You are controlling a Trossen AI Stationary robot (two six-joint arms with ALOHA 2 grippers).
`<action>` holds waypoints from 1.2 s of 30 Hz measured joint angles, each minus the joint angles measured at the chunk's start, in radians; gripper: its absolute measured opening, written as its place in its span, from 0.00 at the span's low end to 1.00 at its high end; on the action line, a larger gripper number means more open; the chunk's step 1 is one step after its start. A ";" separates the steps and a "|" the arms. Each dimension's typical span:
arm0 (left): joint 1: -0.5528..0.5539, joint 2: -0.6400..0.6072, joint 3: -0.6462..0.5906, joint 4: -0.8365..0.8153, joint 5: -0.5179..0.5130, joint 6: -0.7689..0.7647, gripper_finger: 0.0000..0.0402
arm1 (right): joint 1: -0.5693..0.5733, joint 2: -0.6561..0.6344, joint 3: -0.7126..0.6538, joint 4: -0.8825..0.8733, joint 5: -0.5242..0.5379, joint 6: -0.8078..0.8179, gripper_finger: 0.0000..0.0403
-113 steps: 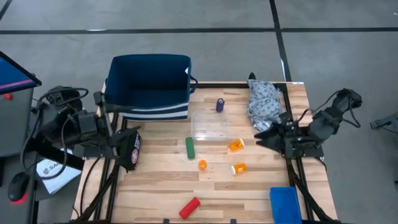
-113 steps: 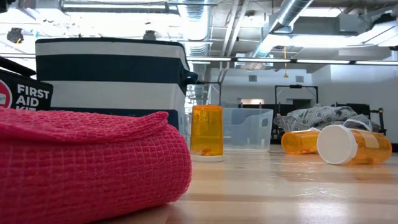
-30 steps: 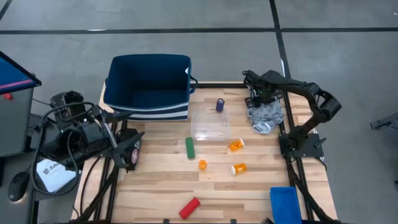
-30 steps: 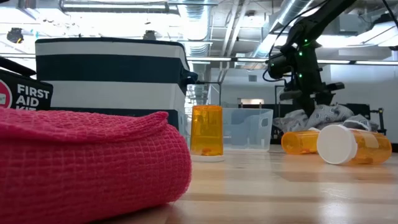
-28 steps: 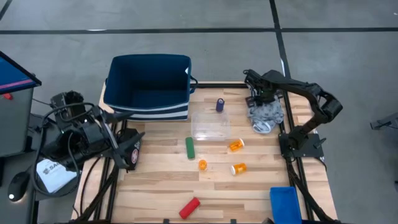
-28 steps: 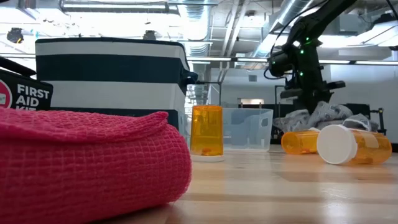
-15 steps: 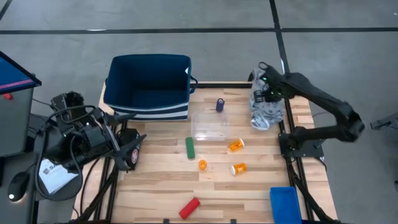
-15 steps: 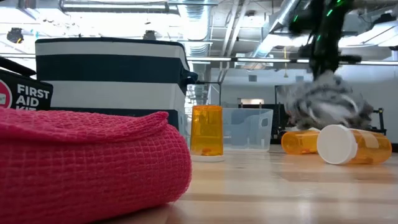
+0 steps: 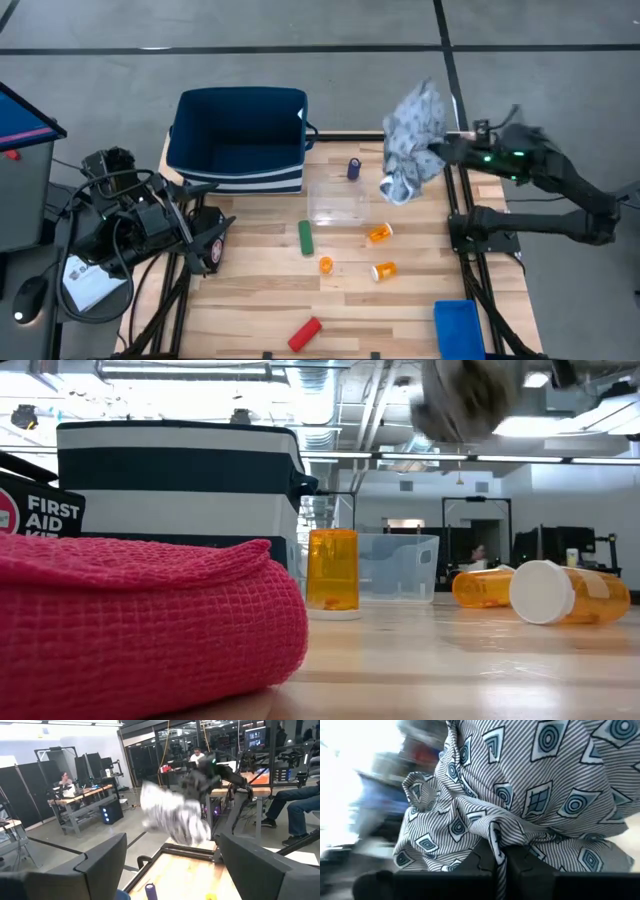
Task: Pick & place medical supplies in basket/bin
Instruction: Put the blue patient gown into the blue bin
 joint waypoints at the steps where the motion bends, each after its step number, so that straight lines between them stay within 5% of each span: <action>1: 0.000 0.000 0.000 0.000 0.000 0.000 0.77 | 0.025 -0.001 0.001 0.078 0.008 -0.009 0.00; 8: 0.000 0.000 0.000 0.001 0.000 0.000 0.77 | 0.125 0.095 0.001 0.440 0.003 -0.090 0.00; 18: 0.000 0.000 0.000 0.003 -0.014 0.030 0.77 | 0.143 0.479 0.119 0.904 -0.196 -0.093 0.00; 26: 0.000 -0.003 0.000 0.020 -0.021 0.079 0.77 | 0.104 0.871 0.535 0.843 -0.371 -0.142 0.00; 36: 0.000 -0.004 0.000 0.020 -0.020 0.115 0.77 | 0.019 1.314 1.145 0.436 -0.458 -0.192 0.00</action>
